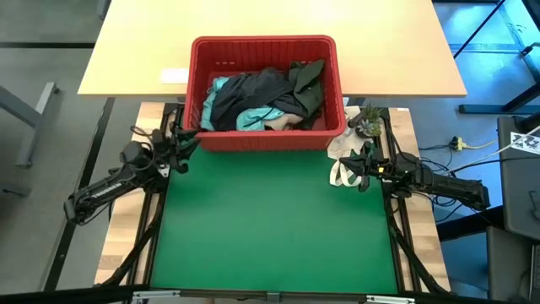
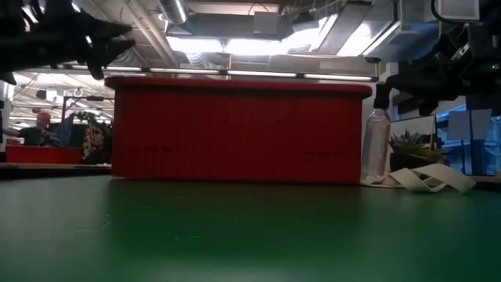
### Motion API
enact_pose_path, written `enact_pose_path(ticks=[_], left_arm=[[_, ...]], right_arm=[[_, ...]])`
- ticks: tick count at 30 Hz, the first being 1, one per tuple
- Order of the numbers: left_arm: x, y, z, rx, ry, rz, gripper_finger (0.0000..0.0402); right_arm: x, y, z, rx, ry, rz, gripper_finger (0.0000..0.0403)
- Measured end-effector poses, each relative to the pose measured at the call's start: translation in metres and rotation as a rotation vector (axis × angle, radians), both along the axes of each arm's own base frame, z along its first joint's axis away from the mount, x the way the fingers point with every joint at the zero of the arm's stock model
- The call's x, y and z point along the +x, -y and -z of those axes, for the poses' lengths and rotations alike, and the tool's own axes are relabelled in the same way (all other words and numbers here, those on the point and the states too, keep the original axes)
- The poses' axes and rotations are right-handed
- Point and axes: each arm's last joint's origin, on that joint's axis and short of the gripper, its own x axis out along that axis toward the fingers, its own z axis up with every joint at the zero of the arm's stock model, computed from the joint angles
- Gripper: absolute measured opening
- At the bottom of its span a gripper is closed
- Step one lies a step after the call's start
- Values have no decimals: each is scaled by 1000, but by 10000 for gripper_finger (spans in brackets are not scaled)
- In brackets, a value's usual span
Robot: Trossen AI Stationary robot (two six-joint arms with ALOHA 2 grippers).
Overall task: Fold Laundry from Bin
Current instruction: Fold the black shorts from the red laundry bin
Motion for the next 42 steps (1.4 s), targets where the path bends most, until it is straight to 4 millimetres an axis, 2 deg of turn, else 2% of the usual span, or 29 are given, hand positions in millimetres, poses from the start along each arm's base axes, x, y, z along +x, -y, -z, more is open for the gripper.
enact_pose_path(ticks=[9,15,19,26,32,38,42], left_arm=[[2,1,-18,-9,45,-36,186],[15,-7,-41,-61,-22,-55,183],[36,-19,-63,-117,-136,-104,182],[89,-51,-98,-151,-363,-214,182],[131,-84,-122,-125,-532,-324,182],[160,-123,-128,-133,-676,-382,182],[175,-144,-114,-142,-787,-399,182]], right_arm=[[0,0,0,-7,-1,2,1],[0,0,-1,-8,10,4,4],[0,0,-2,-9,17,8,29],[0,0,-2,-9,17,7,93],[0,0,-2,-9,18,2,110],[0,0,-2,-9,18,0,110],[0,0,-2,-9,18,0,111]])
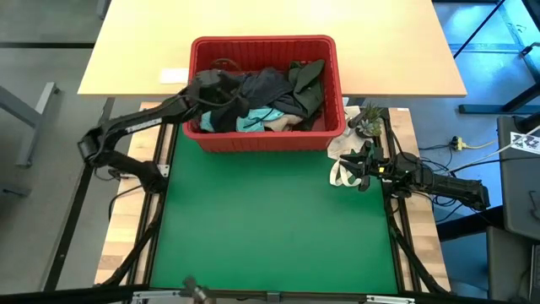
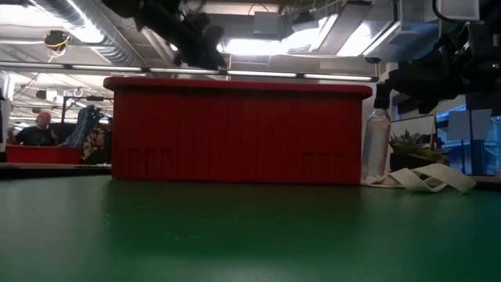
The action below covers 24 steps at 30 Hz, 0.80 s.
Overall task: Fold Laundry from Bin
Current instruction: Fold the black shorts from the red laundry bin
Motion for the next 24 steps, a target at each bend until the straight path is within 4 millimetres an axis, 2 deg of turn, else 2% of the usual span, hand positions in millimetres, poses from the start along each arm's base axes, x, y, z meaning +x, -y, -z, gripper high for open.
enact_pose_path(ticks=[6,12,16,24], left_arm=[[16,-21,35,-67,-99,-13,182],[26,-32,62,-101,-164,-40,182],[28,-37,70,-73,-197,-109,182],[29,-44,79,-61,-234,-107,172]], right_arm=[[0,0,1,2,-9,0,111],[0,0,2,4,-24,-6,111],[0,0,2,4,-25,-5,111],[0,0,3,5,-28,-5,111]])
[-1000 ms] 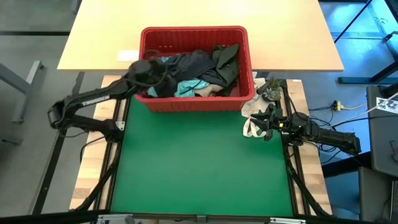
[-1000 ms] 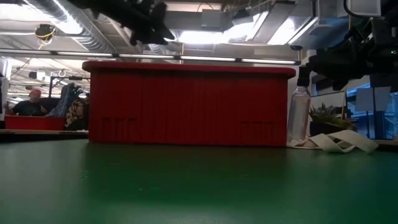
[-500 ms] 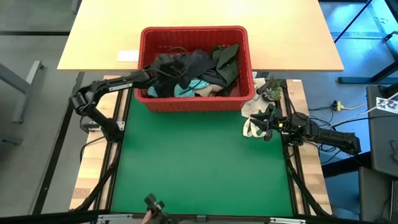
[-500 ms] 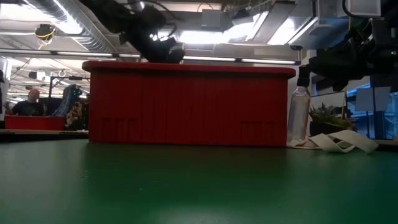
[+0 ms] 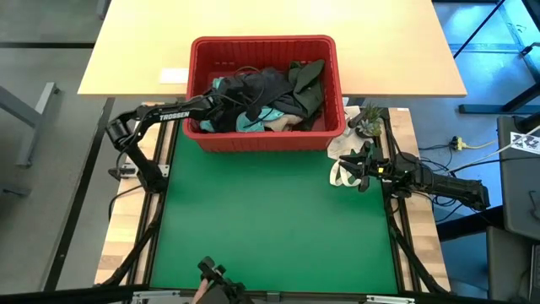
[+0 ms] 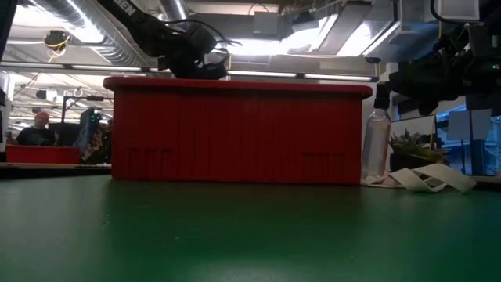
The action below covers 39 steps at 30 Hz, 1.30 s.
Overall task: Fold Laundry from Bin
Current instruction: Fold the black shorts from the red laundry bin
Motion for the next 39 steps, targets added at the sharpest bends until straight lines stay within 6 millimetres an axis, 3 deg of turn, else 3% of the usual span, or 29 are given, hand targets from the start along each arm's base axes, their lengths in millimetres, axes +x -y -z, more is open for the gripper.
enact_pose_path(ticks=[3,9,11,17,26,39], left_arm=[[0,0,0,-3,2,3,141],[1,0,0,-13,10,22,28],[2,1,0,-18,26,42,9],[5,-1,-6,10,93,79,4],[14,-1,-26,35,366,186,2],[26,10,-48,163,546,313,1]], right_arm=[[0,0,0,0,-1,0,111],[0,0,0,0,-2,4,111],[0,0,0,0,-1,4,111],[0,0,-3,-5,30,8,111],[0,0,-5,-8,51,13,111],[-4,2,-24,-70,248,99,111]])
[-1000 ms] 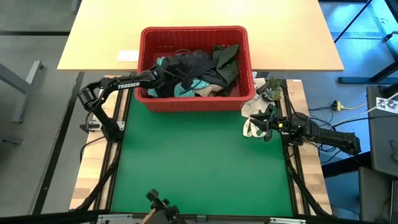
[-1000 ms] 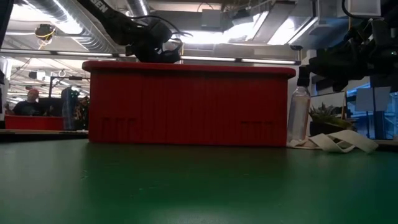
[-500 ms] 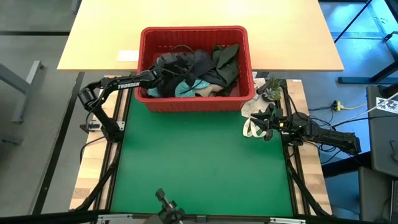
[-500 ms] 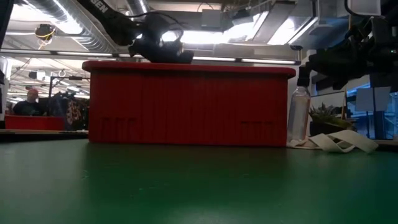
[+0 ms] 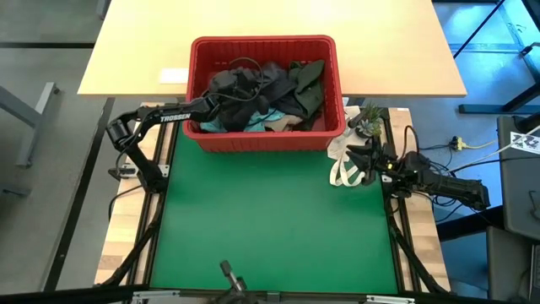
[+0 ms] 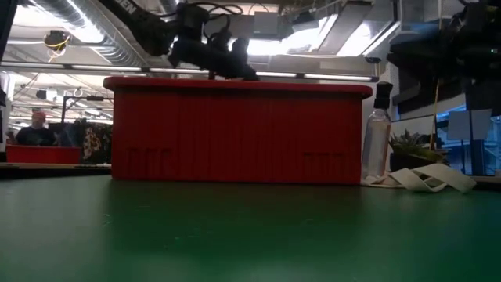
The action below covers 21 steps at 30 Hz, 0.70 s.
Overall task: Fold Laundry from Bin
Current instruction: Fold the black shorts from the red laundry bin
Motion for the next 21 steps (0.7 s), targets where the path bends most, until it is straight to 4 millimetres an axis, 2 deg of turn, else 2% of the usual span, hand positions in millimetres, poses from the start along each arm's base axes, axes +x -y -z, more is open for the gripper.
enact_pose_path(ticks=[21], left_arm=[[-1,9,-36,90,382,110,0]], right_arm=[[-7,1,-17,-262,102,189,111]])
